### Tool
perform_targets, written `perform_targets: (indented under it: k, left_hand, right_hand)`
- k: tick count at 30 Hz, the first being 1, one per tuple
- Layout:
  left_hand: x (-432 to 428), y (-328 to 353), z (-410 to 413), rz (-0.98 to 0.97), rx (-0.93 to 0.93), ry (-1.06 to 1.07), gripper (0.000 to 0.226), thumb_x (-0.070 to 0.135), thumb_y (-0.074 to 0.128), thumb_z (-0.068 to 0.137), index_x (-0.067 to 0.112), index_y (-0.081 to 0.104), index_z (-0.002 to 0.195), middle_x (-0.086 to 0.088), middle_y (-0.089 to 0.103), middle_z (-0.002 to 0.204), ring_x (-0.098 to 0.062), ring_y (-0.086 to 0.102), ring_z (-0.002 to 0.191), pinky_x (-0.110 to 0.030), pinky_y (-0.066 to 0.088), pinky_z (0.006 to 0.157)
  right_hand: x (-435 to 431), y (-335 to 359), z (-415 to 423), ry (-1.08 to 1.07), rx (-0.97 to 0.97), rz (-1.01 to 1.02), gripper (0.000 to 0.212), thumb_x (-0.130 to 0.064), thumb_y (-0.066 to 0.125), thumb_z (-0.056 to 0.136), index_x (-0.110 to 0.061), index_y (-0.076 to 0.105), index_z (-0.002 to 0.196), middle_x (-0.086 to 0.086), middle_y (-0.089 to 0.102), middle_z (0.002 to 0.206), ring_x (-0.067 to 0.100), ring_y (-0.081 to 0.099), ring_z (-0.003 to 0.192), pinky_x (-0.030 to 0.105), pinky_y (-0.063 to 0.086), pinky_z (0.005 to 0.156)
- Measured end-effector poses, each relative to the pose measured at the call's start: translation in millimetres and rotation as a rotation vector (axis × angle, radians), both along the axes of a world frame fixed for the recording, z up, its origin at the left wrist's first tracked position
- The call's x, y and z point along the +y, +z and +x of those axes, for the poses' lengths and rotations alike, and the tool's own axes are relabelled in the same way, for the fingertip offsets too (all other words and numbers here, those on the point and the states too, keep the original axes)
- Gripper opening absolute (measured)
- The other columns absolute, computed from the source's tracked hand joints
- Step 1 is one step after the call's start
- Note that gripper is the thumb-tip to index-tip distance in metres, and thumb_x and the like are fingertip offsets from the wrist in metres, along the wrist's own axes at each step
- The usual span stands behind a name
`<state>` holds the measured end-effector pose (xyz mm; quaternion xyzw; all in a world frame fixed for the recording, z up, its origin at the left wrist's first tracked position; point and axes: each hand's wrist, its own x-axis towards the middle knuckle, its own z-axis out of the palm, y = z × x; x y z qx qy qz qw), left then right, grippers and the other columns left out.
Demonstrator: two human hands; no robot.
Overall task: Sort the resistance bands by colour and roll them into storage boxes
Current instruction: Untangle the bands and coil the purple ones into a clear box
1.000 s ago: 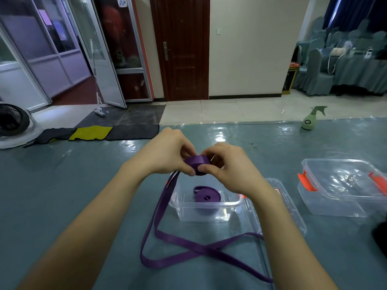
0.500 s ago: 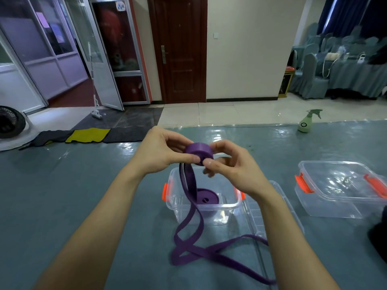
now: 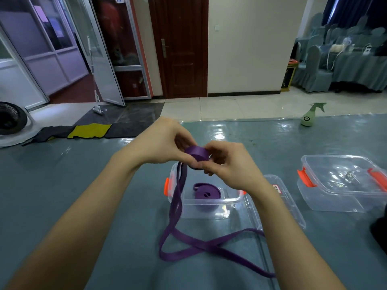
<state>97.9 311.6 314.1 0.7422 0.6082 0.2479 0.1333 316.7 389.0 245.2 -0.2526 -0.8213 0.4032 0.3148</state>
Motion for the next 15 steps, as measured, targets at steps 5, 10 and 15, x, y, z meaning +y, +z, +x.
perform_targets:
  k: [5,10,15]
  left_hand:
    - [-5.0,-23.8,-9.5,0.069,-0.595,-0.004,0.042,0.024,0.101,0.071,0.028,0.087,0.11,0.0,0.086,0.103,-0.019,0.083,0.1,-0.026,0.065,0.089]
    - [-0.6,-31.1,-5.7,0.086,-0.6,0.058,0.042,0.025,0.104,0.068,0.026,0.088,0.106,-0.003,0.086,0.098,-0.022,0.084,0.095,-0.032,0.067,0.087]
    - [1.8,-18.2,5.8,-0.029,-0.069,0.04,0.038,0.03,0.105,0.069,0.03,0.082,0.098,0.012,0.083,0.083,-0.002,0.08,0.077,-0.03,0.068,0.081]
  right_hand:
    - [2.6,2.5,4.1,0.056,0.343,-0.222,0.024,-0.001,0.081,0.093,0.0,0.073,0.115,0.023,0.078,0.084,0.031,0.075,0.07,0.039,0.062,0.072]
    - [2.0,-0.8,4.3,0.115,0.346,-0.316,0.028,-0.002,0.077,0.096,0.001,0.068,0.122,0.027,0.078,0.099,0.033,0.077,0.081,0.041,0.064,0.083]
    - [8.3,3.9,1.6,-0.037,-0.178,0.098,0.053,-0.045,0.093,0.081,-0.033,0.072,0.128,-0.017,0.074,0.116,0.011,0.072,0.077,0.03,0.061,0.074]
